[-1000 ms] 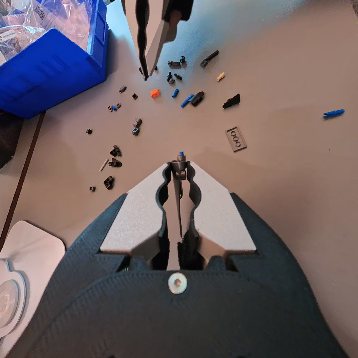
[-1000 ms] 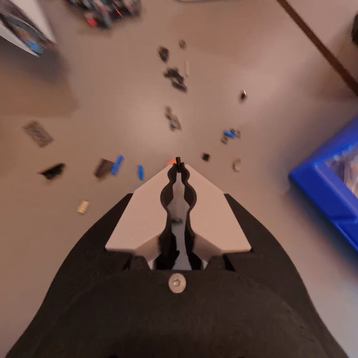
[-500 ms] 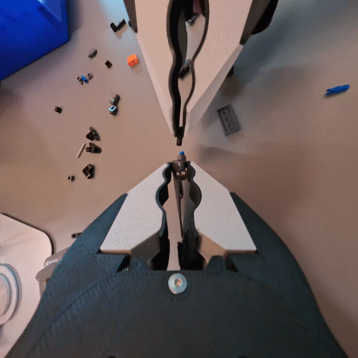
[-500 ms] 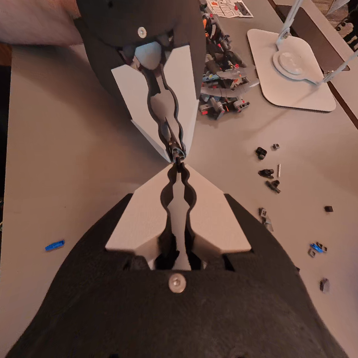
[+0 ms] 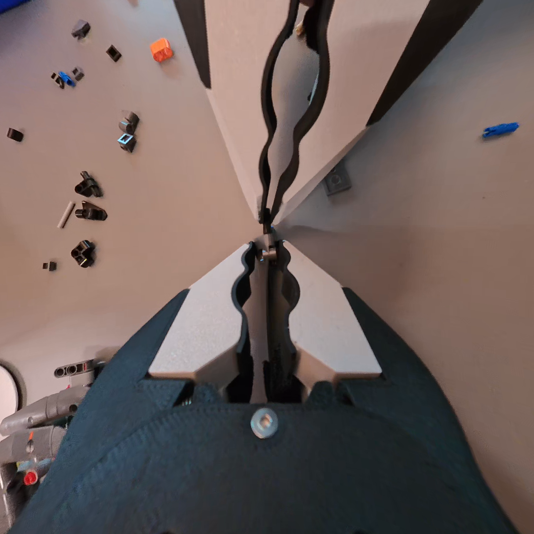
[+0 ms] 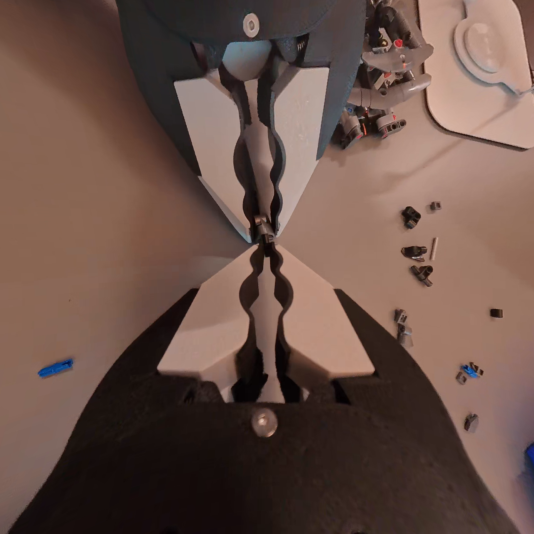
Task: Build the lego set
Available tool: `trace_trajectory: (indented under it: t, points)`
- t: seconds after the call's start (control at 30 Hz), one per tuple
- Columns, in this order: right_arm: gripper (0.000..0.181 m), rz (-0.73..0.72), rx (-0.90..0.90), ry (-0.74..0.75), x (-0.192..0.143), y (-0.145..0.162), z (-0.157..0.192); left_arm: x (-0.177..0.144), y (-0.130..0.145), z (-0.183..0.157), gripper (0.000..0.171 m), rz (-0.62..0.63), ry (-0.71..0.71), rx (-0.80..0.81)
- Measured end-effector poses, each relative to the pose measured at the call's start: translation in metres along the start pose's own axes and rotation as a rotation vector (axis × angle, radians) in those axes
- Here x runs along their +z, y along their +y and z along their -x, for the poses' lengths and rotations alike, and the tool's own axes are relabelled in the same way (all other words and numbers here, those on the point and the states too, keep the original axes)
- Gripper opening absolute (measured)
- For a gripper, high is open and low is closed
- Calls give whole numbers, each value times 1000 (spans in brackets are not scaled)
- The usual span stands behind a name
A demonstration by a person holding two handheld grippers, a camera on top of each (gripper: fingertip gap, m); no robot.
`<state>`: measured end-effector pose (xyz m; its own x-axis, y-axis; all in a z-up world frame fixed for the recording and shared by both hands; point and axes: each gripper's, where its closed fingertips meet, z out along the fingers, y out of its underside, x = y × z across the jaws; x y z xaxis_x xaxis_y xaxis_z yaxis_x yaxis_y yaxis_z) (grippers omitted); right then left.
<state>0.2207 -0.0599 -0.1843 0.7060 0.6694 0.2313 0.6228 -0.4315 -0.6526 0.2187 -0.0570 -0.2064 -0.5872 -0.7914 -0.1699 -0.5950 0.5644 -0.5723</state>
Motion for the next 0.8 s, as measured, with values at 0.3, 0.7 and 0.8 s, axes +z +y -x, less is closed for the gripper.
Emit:
trace_trajectory:
  t: [0.3,0.7,0.8]
  points:
    - [0,-1,9,9,1,5,-2,2,-2,0,14,-39,48,-46]
    - [0,-28,2,26,0,-3,1,4,-4,0,14,-50,58,-52]
    - [0,-43,17,24,0,-2,3,4,-3,0,14,-54,65,-58]
